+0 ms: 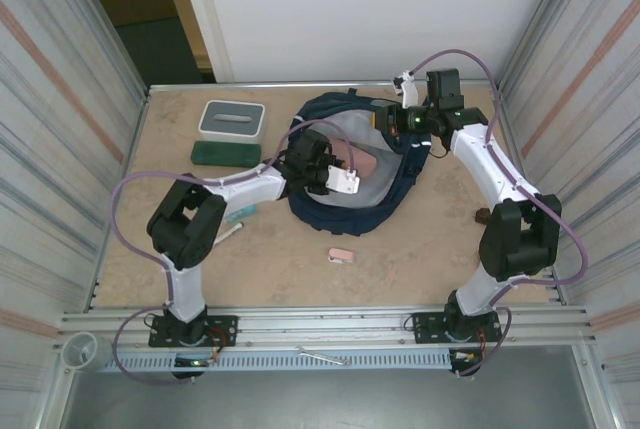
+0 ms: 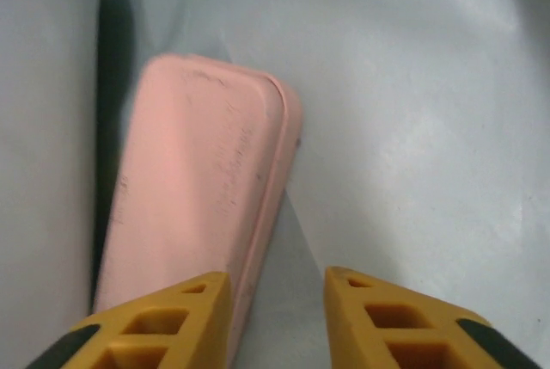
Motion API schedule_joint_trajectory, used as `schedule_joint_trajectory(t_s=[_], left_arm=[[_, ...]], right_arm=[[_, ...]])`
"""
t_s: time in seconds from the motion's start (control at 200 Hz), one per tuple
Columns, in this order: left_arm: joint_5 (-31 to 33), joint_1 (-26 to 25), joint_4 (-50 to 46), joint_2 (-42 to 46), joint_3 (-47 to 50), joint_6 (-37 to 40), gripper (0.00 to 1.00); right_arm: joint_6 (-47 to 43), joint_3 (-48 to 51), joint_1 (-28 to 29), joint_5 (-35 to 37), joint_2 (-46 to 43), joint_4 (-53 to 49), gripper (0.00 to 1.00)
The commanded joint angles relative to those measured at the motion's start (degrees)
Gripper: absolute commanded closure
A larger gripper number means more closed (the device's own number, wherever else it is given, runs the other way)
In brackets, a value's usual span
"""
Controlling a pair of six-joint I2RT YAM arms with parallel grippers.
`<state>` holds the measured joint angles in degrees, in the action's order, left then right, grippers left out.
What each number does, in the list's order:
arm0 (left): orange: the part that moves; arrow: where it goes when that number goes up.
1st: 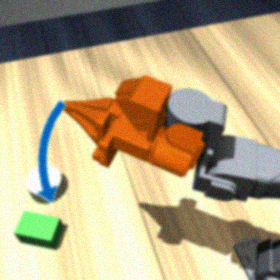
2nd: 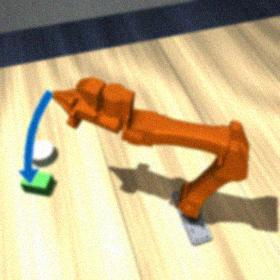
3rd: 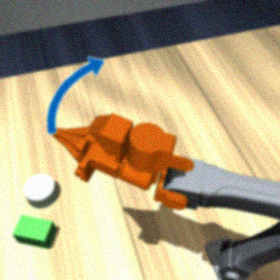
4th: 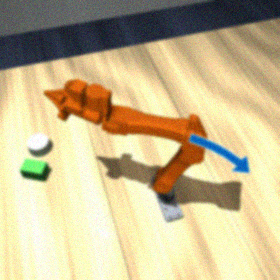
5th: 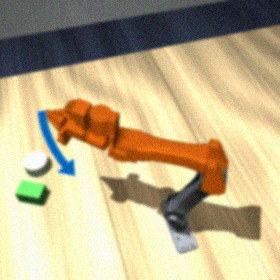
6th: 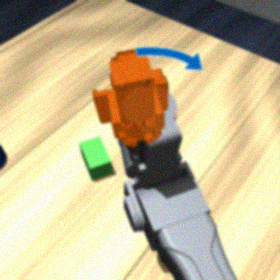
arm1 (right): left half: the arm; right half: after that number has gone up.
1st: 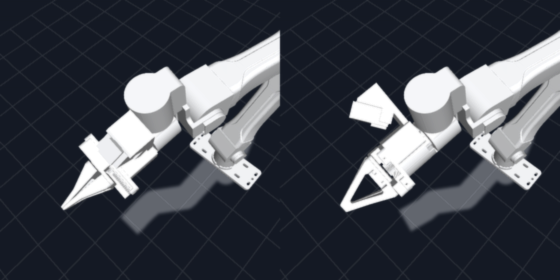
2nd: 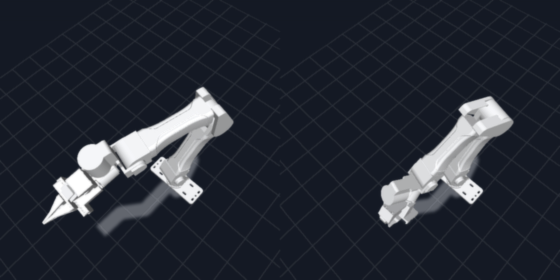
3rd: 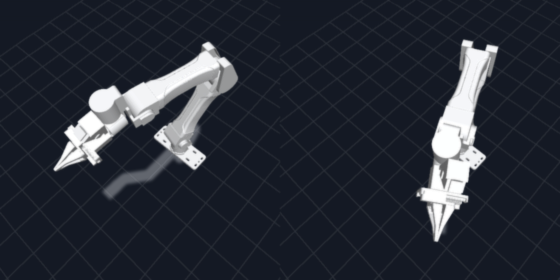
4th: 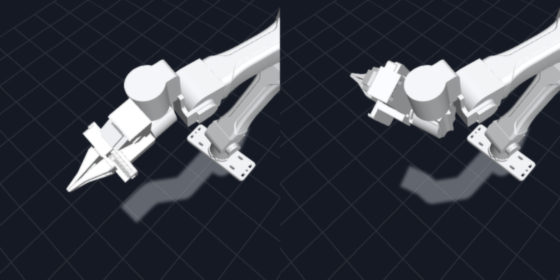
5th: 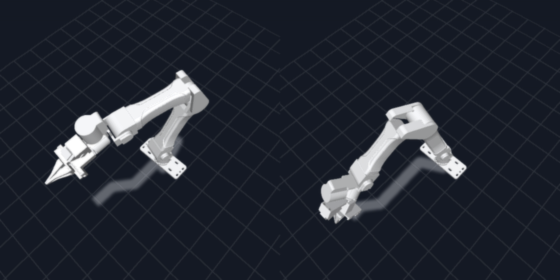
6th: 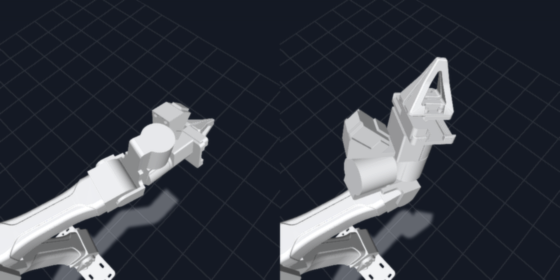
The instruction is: Pack the student bag
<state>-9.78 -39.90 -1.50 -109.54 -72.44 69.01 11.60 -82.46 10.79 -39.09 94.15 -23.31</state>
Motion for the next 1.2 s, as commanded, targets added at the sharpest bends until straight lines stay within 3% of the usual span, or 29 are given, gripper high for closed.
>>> schedule_joint_trajectory(t_s=[0.0, 0.19, 0.431, 0.511, 0.681, 0.746, 0.817, 0.907, 1.027, 1.122, 1.192], left_arm=[[-1.46, 0.5, -2.81, -3.67, -4.15, 1.34, 0.73], [-0.36, 2.61, 5.0, -9.06, -8.63, -0.13, 0.77], [3.36, 2.02, 13.38, -12.97, -12.86, -7.01, 0.62], [0.79, 1.8, 13.24, -10.88, -9.33, -9.11, 0.55], [-10.89, 3.88, 7.5, 4.68, 4.08, -16.56, 0.34], [-13.23, 5.89, 8.77, 11.67, 10.28, -23.78, 0.27], [-11.46, 8.96, 11.47, 18.64, 16.1, -33.7, 0.23], [-2.41, 15.12, 10.28, 23.93, 18.06, -52.71, 0.18], [9.29, 25.79, -3.36, 22.98, 14.51, -76.65, 0.18], [3.62, 33.56, -4.23, 20.16, 15.47, -84.99, 0.22], [0.9, 36.52, -5.48, 16.93, 13.44, -87.35, 0.23]], right_arm=[[2.2, 0.45, -0.41, -2.96, -2.24, 2.83, 1.0], [2.29, 1.14, -0.45, -2.83, -2.84, 3.01, 1.0], [2.56, 2.7, -0.5, -2.71, -3.31, 3.6, 1.0], [2.39, 3.39, -0.74, -2.48, -3.83, 3.56, 1.0], [2.28, 5.18, -1.62, -1.42, -5.19, 4.35, 1.0], [2.46, 5.8, -1.82, -1.37, -5.29, 4.97, 1.0], [2.54, 6.21, -1.87, -1.48, -5.07, 5.53, 1.0], [2.56, 6.5, -1.98, -1.6, -4.78, 5.94, 1.0], [2.64, 6.65, -2.17, -1.81, -4.48, 6.69, 1.0], [2.9, 6.93, -2.43, -2.04, -4.48, 7.26, 1.0], [3.16, 7.13, -2.44, -2.34, -4.3, 7.66, 1.0]])
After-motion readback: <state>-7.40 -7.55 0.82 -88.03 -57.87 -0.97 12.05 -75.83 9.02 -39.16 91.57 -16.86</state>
